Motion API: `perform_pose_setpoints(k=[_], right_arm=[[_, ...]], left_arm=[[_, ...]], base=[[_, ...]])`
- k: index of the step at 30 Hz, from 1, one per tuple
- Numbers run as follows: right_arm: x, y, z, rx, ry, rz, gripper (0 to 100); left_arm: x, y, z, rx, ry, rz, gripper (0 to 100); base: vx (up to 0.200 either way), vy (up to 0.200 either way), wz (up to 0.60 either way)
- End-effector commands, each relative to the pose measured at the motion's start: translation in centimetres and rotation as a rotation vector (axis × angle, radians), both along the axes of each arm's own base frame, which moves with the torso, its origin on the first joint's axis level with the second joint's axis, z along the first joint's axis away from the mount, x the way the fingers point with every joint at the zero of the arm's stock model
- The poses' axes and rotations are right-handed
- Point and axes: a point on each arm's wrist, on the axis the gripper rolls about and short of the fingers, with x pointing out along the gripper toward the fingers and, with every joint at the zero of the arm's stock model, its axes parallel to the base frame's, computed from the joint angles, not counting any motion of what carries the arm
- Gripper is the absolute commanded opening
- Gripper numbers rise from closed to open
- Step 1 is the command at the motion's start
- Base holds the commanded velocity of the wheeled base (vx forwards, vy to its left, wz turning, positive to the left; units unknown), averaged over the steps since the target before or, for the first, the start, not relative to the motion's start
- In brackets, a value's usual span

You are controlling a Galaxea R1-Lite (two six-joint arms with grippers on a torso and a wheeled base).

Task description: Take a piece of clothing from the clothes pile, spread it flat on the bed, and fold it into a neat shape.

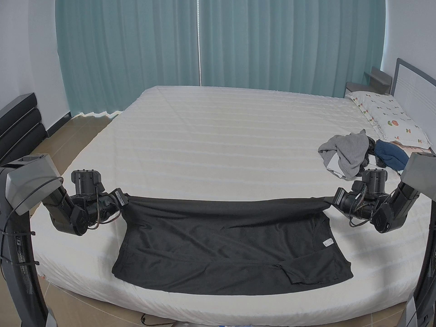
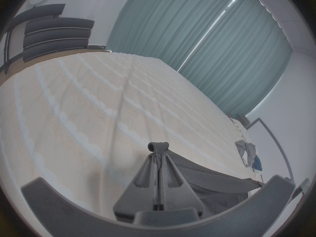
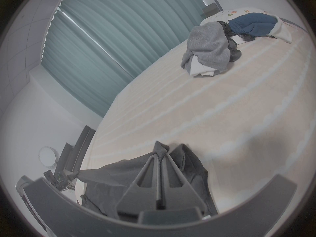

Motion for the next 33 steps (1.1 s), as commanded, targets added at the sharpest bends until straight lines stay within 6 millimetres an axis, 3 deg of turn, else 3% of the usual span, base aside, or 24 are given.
perform_pose_setpoints(k=[1,5,11,22,23,24,31,33], right_arm=[[-2.1,-0.5,-0.1,-0.021,0.032,0.034,0],[-3.4,-0.6,-0.4,-0.046,0.060,0.062,0],[-4.8,-0.6,-2.2,-0.092,0.126,0.099,0],[-5.6,-0.3,-4.9,-0.138,0.204,0.148,0],[-5.6,-0.3,-4.9,-0.138,0.205,0.150,100],[-5.6,-0.3,-4.9,-0.138,0.206,0.151,100],[-5.2,-0.7,-4.0,-0.128,0.170,0.130,100],[-5.1,-1.1,-2.9,-0.119,0.138,0.109,100]], left_arm=[[-1.7,0.0,0.2,0.042,0.026,-0.026,0],[-2.8,-0.1,0.0,0.072,0.049,-0.049,0],[-4.9,-0.2,-1.8,0.152,0.135,-0.103,0],[-5.8,-1.0,-3.3,0.151,0.200,-0.132,0],[-5.8,-1.1,-3.3,0.151,0.203,-0.137,0],[-5.9,-1.2,-3.4,0.151,0.207,-0.140,100],[-5.9,-1.5,-3.1,0.151,0.196,-0.146,100],[-5.9,-1.4,-3.0,0.146,0.192,-0.138,100]], base=[[0.000,0.000,0.00],[0.000,0.000,0.00],[0.000,0.000,0.00],[0.000,0.000,0.00],[0.000,0.000,0.00],[0.000,0.000,0.00],[0.000,0.000,0.00],[0.000,0.000,0.00]])
